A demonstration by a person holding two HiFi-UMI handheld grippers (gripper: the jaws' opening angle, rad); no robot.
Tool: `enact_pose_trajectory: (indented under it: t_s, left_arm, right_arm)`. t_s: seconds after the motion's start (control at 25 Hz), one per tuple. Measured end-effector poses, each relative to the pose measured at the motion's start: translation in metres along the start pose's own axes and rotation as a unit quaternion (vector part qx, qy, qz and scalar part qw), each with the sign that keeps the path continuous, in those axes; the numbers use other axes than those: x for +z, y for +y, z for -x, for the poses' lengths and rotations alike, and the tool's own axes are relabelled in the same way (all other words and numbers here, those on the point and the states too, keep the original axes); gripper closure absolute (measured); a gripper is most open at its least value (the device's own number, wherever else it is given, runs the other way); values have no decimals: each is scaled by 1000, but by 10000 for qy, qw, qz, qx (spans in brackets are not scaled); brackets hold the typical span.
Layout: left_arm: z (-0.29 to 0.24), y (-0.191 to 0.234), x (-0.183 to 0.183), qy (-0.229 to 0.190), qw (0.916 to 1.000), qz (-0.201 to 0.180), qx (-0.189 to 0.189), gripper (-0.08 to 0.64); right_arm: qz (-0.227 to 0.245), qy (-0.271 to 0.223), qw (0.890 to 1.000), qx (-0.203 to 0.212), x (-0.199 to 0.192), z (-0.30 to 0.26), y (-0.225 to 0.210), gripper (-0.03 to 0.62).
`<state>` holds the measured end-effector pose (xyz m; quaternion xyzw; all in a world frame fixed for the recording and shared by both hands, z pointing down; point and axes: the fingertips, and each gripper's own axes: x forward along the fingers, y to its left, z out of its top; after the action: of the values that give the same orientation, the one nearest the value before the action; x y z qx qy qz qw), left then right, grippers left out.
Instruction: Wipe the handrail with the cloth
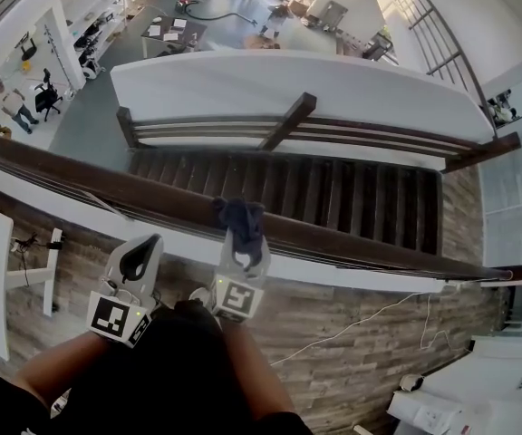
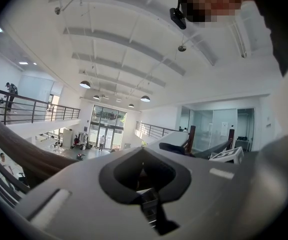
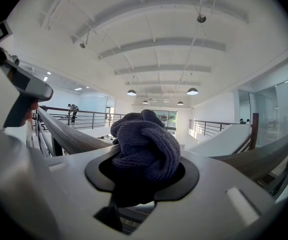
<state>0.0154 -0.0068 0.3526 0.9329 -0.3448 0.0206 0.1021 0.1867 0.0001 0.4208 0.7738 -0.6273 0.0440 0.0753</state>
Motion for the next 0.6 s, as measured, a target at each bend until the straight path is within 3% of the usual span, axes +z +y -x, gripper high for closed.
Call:
enact_pose_trajectory:
  t_s: [0.6]
  left_arm:
    - [-15,-31,1,-68,9999,-32,-103,560]
  right_arm:
    - [-26,132,9999,-71,-10,7,-37,433]
